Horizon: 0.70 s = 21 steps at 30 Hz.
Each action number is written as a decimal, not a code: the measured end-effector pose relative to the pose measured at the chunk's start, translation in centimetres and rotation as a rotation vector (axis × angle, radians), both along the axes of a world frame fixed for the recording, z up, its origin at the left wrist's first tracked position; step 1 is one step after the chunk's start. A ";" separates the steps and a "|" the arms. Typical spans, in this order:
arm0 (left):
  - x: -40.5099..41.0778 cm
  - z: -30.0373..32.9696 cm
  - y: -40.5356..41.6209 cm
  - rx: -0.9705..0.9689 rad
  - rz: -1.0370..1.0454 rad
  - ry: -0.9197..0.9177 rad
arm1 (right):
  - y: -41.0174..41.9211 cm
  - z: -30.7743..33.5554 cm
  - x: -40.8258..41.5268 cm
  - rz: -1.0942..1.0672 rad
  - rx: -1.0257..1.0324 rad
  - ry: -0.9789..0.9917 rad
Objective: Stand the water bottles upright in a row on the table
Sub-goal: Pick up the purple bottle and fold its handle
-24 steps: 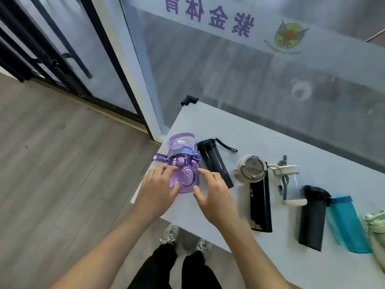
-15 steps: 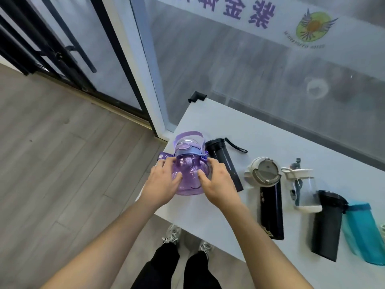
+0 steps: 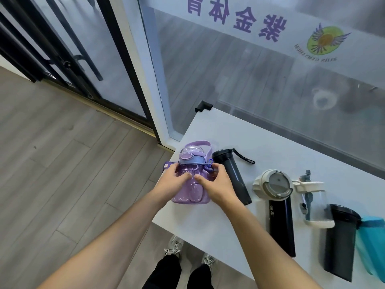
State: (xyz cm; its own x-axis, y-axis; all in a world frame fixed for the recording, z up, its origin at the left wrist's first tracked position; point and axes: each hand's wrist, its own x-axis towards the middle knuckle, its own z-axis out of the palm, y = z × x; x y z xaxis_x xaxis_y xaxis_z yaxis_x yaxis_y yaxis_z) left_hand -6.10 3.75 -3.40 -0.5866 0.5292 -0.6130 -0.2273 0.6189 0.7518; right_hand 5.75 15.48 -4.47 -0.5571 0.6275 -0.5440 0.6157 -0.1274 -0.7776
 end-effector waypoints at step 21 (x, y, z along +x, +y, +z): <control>3.7 2.0 -2.5 0.334 0.321 0.024 | -2.7 2.7 2.8 -0.256 -0.150 0.223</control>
State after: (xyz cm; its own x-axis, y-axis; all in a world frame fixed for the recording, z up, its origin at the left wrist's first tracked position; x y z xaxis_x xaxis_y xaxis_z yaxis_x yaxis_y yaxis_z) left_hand -2.36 1.22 -1.45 -0.7650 0.4845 -0.4242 -0.3481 0.2431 0.9054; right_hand 8.52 12.82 -1.72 -0.5074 0.6847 -0.5231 0.3662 -0.3782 -0.8502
